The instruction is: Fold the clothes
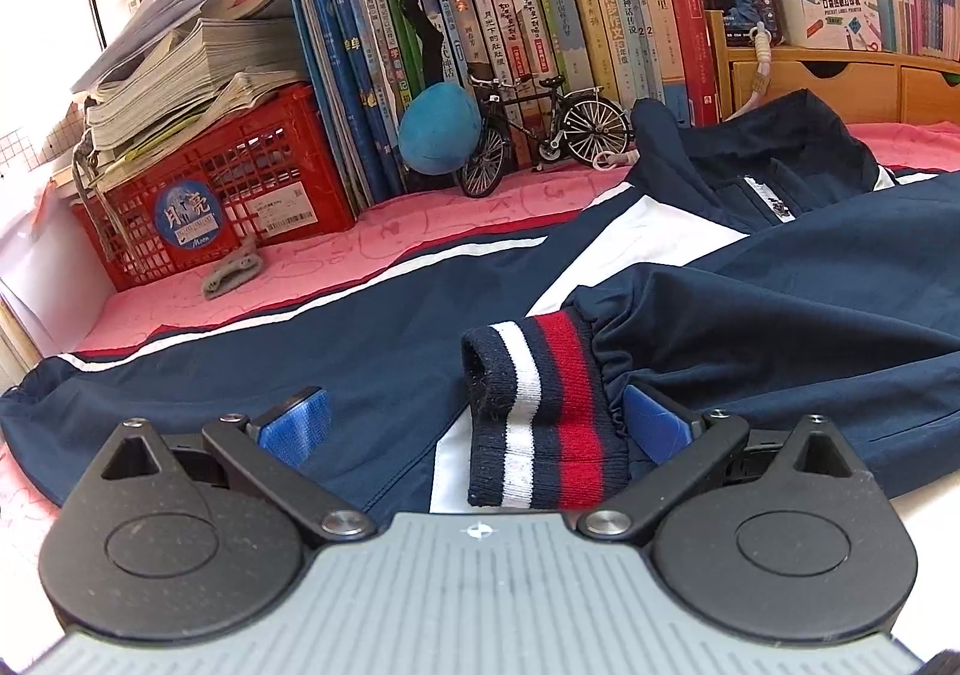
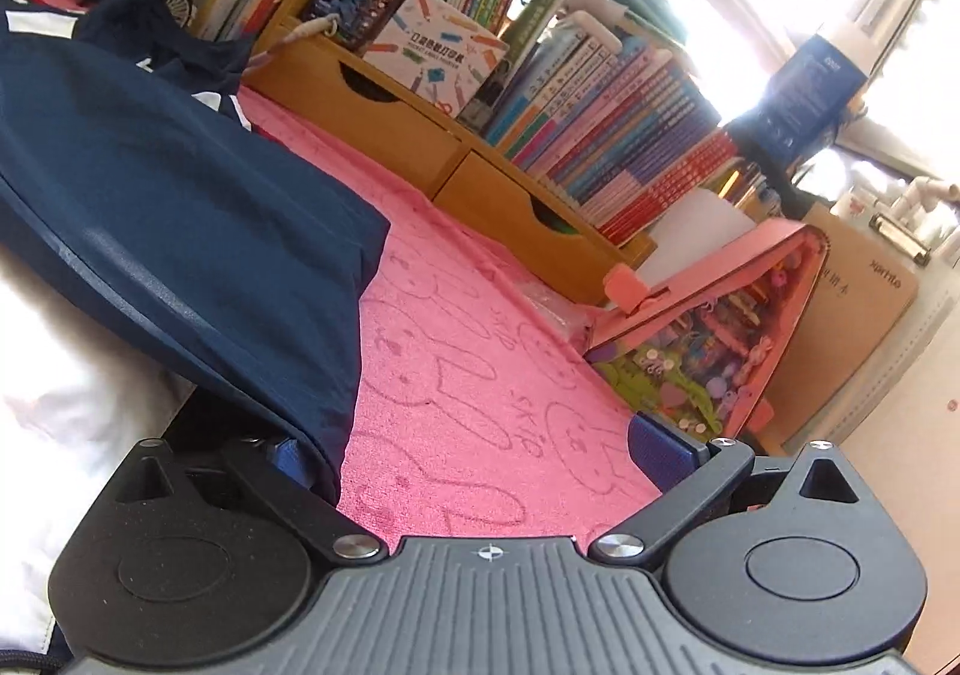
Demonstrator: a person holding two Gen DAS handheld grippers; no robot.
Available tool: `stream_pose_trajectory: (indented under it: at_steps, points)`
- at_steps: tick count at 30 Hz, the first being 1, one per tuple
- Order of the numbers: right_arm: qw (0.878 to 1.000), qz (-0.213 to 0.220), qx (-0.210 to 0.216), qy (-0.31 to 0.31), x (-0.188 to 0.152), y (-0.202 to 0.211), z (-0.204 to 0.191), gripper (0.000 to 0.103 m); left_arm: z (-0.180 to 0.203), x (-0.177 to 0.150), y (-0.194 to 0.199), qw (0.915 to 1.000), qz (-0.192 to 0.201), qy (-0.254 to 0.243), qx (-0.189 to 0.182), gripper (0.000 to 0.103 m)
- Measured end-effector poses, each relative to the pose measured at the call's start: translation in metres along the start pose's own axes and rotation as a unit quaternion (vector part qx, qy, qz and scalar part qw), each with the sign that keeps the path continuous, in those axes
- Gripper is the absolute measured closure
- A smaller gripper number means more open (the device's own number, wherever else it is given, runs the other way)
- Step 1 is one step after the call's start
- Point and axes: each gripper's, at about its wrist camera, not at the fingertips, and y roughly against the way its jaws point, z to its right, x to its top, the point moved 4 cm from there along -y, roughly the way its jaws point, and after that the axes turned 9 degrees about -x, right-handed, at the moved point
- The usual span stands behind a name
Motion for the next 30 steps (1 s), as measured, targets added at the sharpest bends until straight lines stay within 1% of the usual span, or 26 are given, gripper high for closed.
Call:
stream_pose_trajectory:
  at_steps: [2,5,7,10,13,16,17,18,19,20,21,22,23,24,25,26,27,28,30]
  points:
    - [1.000,-0.005,0.006,-0.006,-0.001,0.000,0.000,0.004,0.002,0.004,-0.004,0.9999,0.001,-0.016,0.002,0.000]
    - [1.000,-0.015,0.019,-0.016,-0.002,-0.001,0.002,0.003,0.007,0.013,-0.013,0.9984,0.004,-0.054,0.015,0.000]
    - [1.000,-0.013,0.017,-0.013,-0.002,0.000,0.001,0.003,0.010,0.015,-0.017,0.9979,0.006,-0.060,0.022,0.000]
    - [1.000,-0.014,0.019,-0.014,-0.002,-0.001,0.002,0.002,0.010,0.011,-0.014,0.9990,0.009,-0.039,0.020,0.000]
    - [0.999,-0.017,0.029,-0.016,-0.002,0.000,0.003,0.002,0.007,0.006,-0.009,0.9996,0.005,-0.026,-0.015,0.000]
    - [0.997,-0.018,0.077,-0.016,0.001,0.016,0.014,0.003,0.001,0.004,-0.013,0.9993,-0.009,0.000,-0.037,0.000]
    - [0.995,-0.018,0.098,-0.017,0.003,0.024,0.018,0.003,-0.002,0.004,-0.015,0.9988,-0.013,0.014,-0.046,0.000]
    - [0.991,-0.014,0.133,-0.020,0.006,0.034,0.023,0.003,-0.006,0.003,-0.018,0.9975,-0.019,0.037,-0.058,0.000]
    - [0.984,-0.009,0.173,-0.026,0.011,0.045,0.027,0.002,-0.010,0.002,-0.020,0.9959,-0.024,0.056,-0.068,0.000]
    - [0.973,-0.008,0.225,-0.045,0.017,0.053,0.031,0.002,-0.013,0.000,-0.021,0.9939,-0.028,0.074,-0.077,0.000]
    - [0.958,-0.008,0.278,-0.066,0.024,0.062,0.035,0.001,-0.016,-0.001,-0.022,0.9923,-0.030,0.085,-0.085,0.000]
    - [0.941,-0.012,0.324,-0.099,0.033,0.066,0.038,0.000,-0.016,-0.002,-0.023,0.9916,-0.031,0.090,-0.088,0.000]
    - [0.923,-0.025,0.357,-0.138,0.042,0.064,0.037,0.000,-0.017,-0.002,-0.023,0.9909,-0.032,0.094,-0.091,0.000]
    - [0.903,-0.039,0.388,-0.178,0.053,0.061,0.036,0.000,-0.016,-0.002,-0.023,0.9914,-0.031,0.091,-0.088,0.000]
    - [0.888,-0.055,0.404,-0.210,0.062,0.052,0.032,0.001,-0.015,-0.002,-0.022,0.9919,-0.031,0.089,-0.086,0.000]
    - [0.876,-0.073,0.412,-0.238,0.070,0.040,0.024,0.001,-0.014,-0.003,-0.022,0.9923,-0.030,0.086,-0.084,0.000]
    - [0.867,-0.088,0.419,-0.254,0.080,0.030,0.012,0.010,-0.014,-0.002,-0.022,0.9922,-0.030,0.087,-0.084,0.000]
    - [0.858,-0.103,0.426,-0.269,0.089,0.020,-0.001,0.025,-0.014,-0.002,-0.022,0.9922,-0.030,0.087,-0.084,0.000]
    - [0.861,-0.118,0.425,-0.254,0.105,0.008,-0.034,0.041,-0.015,-0.002,-0.022,0.9921,-0.031,0.088,-0.085,0.000]
